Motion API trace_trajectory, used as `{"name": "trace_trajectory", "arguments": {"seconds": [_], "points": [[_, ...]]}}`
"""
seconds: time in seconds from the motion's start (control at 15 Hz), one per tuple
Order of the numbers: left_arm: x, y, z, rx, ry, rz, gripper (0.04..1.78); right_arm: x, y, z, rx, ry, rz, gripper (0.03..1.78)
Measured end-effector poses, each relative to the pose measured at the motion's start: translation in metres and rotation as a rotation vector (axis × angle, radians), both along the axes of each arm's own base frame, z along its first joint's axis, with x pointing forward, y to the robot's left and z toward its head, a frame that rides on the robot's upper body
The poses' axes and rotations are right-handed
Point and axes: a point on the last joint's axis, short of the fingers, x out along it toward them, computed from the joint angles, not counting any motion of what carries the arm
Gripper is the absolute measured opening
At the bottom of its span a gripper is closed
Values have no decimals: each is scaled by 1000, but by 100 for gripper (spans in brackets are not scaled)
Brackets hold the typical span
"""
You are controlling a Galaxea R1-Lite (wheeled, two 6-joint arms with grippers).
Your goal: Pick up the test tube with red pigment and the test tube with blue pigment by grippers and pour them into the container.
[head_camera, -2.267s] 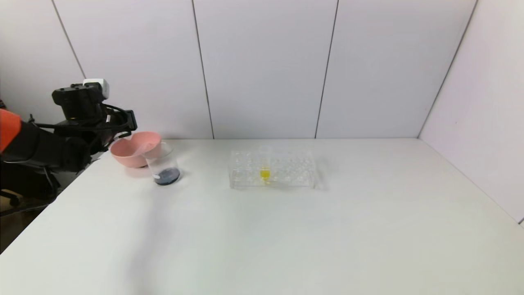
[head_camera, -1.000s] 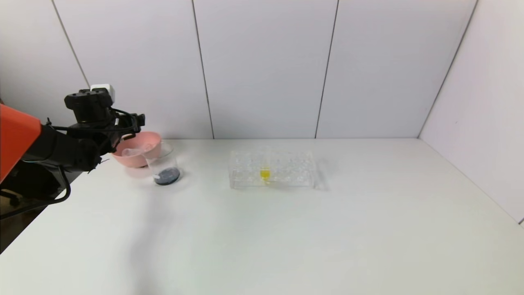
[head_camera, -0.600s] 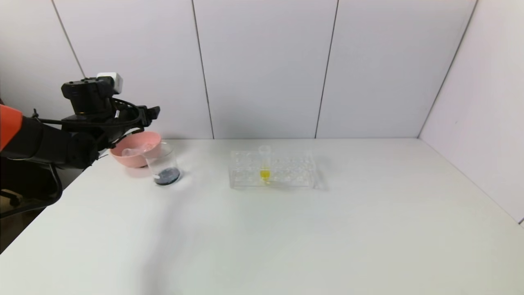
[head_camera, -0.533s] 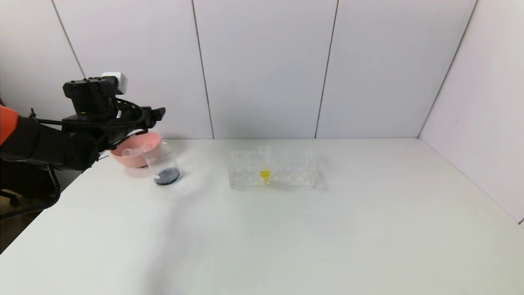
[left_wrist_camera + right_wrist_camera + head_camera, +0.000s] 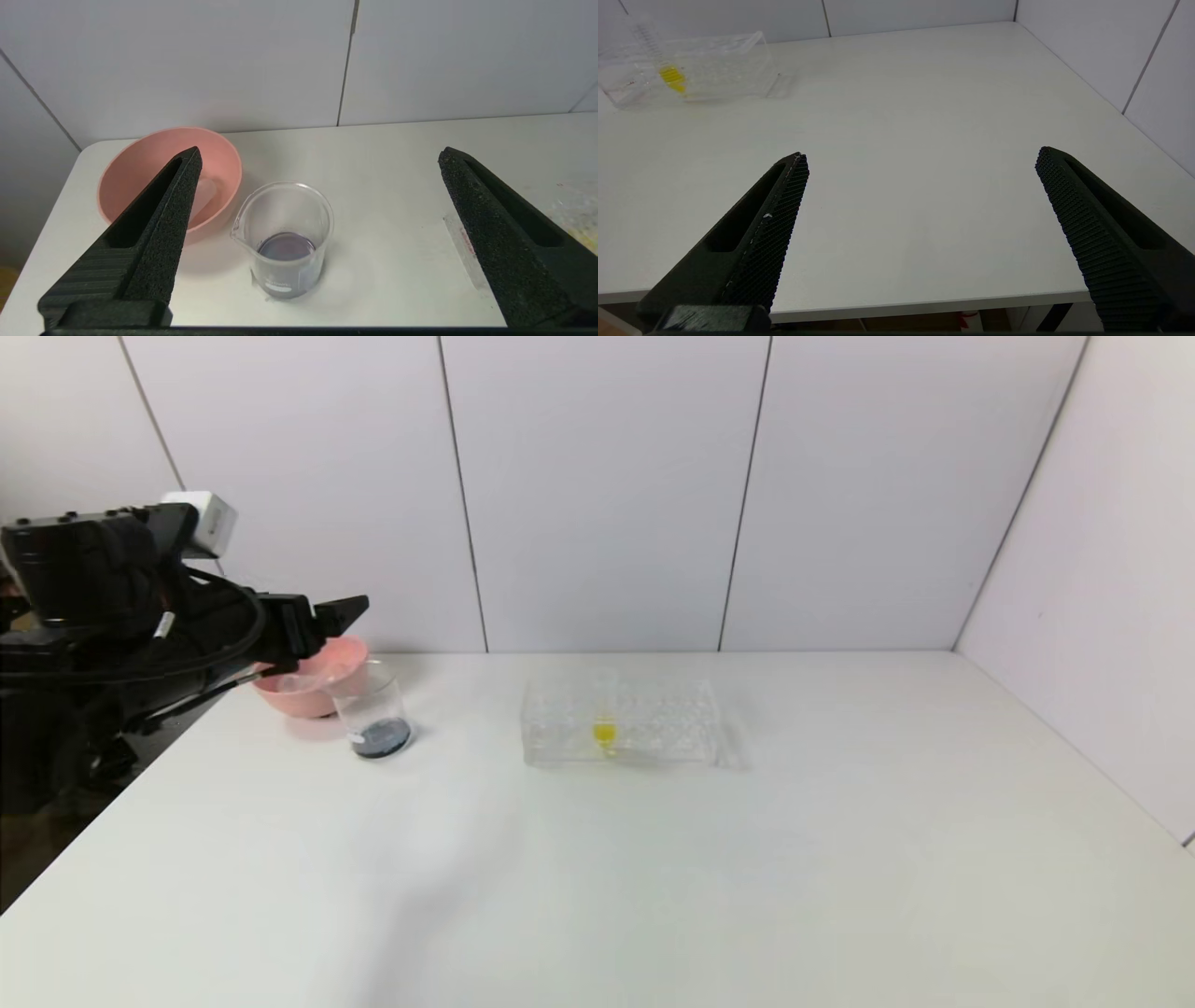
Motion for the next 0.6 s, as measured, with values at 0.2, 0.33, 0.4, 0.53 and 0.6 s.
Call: {"name": "trace_trajectory", "arguments": {"seconds": [0.2,0.33,0.4,0.53,0.6], "points": [[-57,2,19,3,-61,-3,176,0,0,0,0,0,0,177],[-96,4,29,4,-111,-3,176,0,0,0,0,0,-1,177],[-116,5,32,4,-136,-5,176,0,0,0,0,0,-1,177],[-157,7,38,4,-201,-8,176,0,0,0,0,0,0,177],[-177,8,39,3,-236,-10,176,0,0,0,0,0,0,177]]}}
